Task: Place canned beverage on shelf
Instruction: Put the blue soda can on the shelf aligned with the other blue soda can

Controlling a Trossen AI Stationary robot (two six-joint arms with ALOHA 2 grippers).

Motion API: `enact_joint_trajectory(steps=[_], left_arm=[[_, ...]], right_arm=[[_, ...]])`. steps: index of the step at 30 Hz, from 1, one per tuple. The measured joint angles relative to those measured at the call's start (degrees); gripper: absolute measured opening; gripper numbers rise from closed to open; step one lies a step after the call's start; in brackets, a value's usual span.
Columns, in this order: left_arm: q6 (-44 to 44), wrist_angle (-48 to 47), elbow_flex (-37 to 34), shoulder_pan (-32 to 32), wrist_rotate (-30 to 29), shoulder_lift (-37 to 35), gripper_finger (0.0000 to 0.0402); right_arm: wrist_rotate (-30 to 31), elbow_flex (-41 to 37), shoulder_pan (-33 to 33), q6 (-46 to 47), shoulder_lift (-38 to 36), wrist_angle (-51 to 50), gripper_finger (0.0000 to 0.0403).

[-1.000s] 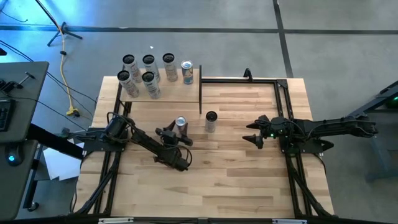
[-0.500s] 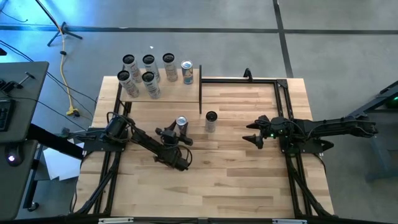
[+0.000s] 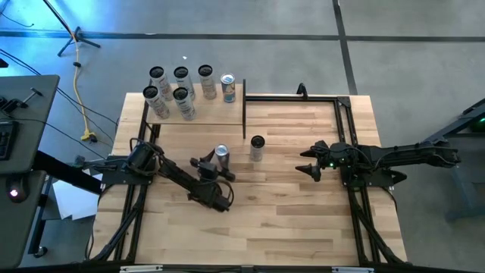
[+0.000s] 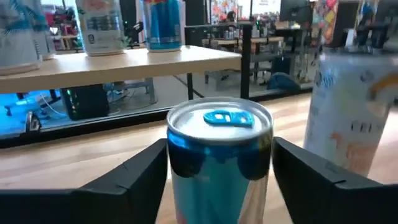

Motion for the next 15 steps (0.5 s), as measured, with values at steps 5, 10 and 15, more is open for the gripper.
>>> enact_joint_trajectory(steps=[5,10,15], left_arm=[[6.3,3.2,0.0,0.5,-0.3,0.0,0.0312],[5.7,3.0,0.0,2.7,-0.8,0.0,0.0357],[4.4,2.9,0.0,6.0,-1.0,0.0,0.0359]], right_arm=[[0.0,0.0,0.0,0.0,0.0,0.0,0.0360],[0.1,0.0,0.0,0.0,0.0,0.0,0.0360],[0.1,0.0,0.0,0.0,0.0,0.0,0.0360]])
